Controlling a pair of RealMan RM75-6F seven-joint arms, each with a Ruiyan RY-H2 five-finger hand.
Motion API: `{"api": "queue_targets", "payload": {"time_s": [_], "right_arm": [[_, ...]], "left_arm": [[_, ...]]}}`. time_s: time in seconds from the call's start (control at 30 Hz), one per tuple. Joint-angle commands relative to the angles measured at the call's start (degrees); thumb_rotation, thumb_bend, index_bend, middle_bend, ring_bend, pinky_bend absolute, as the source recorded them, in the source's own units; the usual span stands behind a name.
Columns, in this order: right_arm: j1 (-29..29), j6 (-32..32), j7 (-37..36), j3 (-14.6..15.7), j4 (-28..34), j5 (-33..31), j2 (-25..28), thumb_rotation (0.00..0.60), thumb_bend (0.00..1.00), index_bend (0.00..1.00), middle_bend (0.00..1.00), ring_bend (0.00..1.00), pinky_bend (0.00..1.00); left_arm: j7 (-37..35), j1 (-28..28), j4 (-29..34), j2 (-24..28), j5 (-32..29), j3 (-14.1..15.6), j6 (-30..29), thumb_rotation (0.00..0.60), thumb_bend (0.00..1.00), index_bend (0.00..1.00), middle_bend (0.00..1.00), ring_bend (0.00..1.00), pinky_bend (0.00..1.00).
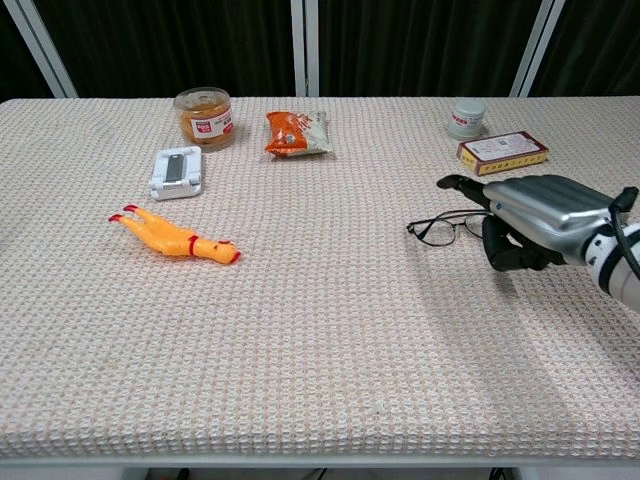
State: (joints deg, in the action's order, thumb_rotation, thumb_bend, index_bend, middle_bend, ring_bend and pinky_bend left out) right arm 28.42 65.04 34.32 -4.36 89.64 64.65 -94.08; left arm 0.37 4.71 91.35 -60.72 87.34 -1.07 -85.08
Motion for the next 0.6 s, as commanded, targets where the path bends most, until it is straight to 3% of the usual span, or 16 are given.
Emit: {"api": "queue_targets", "payload": {"time_s": [0.03, 0.6], "right_arm": [[-1.2, 1.0, -0.3, 1.1, 0.3, 0.0, 0.3, 0.6, 1.0, 0.0, 0.95, 0.91, 0.93], [-0.6, -1.8, 0.6, 0.8, -3.8, -2.5, -1.8, 0.6, 1.0, 0.0, 0.95, 0.91, 0.93]], "left_arm": [[0.1, 0.0, 0.1, 0.0, 0.1, 0.1, 0.0, 0.505, 0.02, 0.12, 0.08, 0.03, 0.16], [-0.4, -0.1, -0.4, 0.1, -0.5, -0.1, 0.2, 0.5, 0.02, 0.12, 0.08, 0.03, 0.16]]}}
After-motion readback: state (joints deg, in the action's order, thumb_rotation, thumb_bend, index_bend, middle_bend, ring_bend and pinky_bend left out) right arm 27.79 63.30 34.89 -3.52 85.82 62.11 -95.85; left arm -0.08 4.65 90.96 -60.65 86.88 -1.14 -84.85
